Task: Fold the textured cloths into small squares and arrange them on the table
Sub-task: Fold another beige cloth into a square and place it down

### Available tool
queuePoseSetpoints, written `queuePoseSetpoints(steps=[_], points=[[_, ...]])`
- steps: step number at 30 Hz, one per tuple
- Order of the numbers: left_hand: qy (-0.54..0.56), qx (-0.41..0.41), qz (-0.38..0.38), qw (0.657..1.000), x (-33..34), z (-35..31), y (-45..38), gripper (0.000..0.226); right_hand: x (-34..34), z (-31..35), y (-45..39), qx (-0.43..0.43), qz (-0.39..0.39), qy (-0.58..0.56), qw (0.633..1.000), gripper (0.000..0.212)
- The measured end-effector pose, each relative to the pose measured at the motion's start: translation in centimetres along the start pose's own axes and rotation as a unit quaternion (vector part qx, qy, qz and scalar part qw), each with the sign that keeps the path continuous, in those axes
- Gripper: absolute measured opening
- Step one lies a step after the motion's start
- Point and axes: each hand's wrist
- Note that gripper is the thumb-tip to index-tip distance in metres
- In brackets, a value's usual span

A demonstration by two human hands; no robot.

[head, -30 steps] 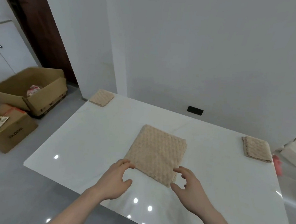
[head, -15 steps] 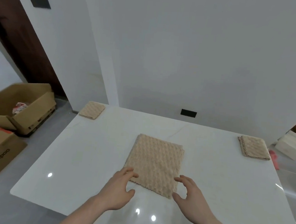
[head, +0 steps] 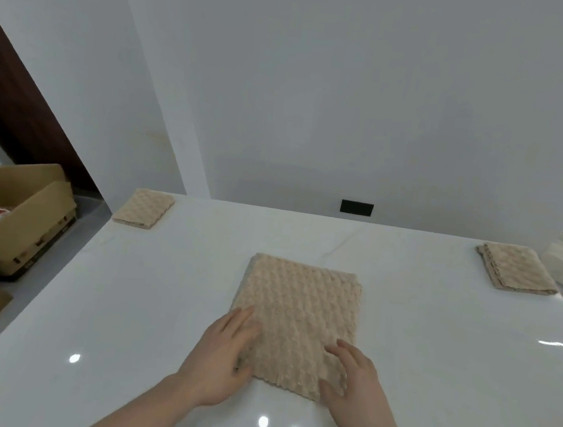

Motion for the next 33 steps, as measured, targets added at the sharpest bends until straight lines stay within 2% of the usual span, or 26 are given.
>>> queuePoseSetpoints(steps=[3, 7, 11, 15, 19, 22, 25, 29, 33], points=[[-0.003, 0.038, -0.043, 0.998, 6.0, 1.6, -1.4, 0.076, 4.8, -3.1, -1.1, -0.055, 0.018, 0.085, 0.995, 0.07], [0.075, 0.052, -0.14, 0.986, 10.6, 3.2, -2.3, 0.073, 9.8, -6.1, -1.3, -0.14, -0.043, 0.153, 0.977, 0.079], [0.065, 0.062, -0.165, 0.982, 11.4, 3.8, -2.3, 0.066, 10.8, -7.3, -1.0, -0.155, -0.095, 0.206, 0.961, 0.075], [0.07, 0.063, -0.175, 0.98, 11.6, 3.9, -2.2, 0.063, 10.5, -6.5, -0.5, -0.121, -0.078, 0.2, 0.969, 0.074], [0.079, 0.065, -0.201, 0.974, 11.8, 4.0, -2.0, 0.057, 10.3, -6.0, 0.2, -0.12, -0.096, 0.19, 0.97, 0.071], [0.111, 0.072, -0.22, 0.966, 11.7, 4.0, -1.9, 0.043, 10.5, -6.1, 0.5, -0.135, -0.121, 0.183, 0.966, 0.064], [0.142, 0.066, -0.26, 0.953, 11.4, 3.8, -1.2, 0.032, 10.5, -6.5, 0.5, -0.136, -0.169, 0.16, 0.963, 0.048], [0.169, 0.032, -0.282, 0.944, 11.2, 3.6, -0.5, 0.03, 10.8, -7.0, 0.6, -0.148, -0.255, 0.135, 0.946, 0.029], [0.195, -0.015, -0.293, 0.936, 11.2, 3.8, -0.1, 0.026, 10.8, -7.0, 0.8, -0.149, -0.281, 0.145, 0.937, 0.018]])
Point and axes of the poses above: each hand's wrist, its own y-axis away from the middle knuckle, its own x-axis out of the palm, z = x × y, and after that the axes turned 15 degrees about -x, right-handed
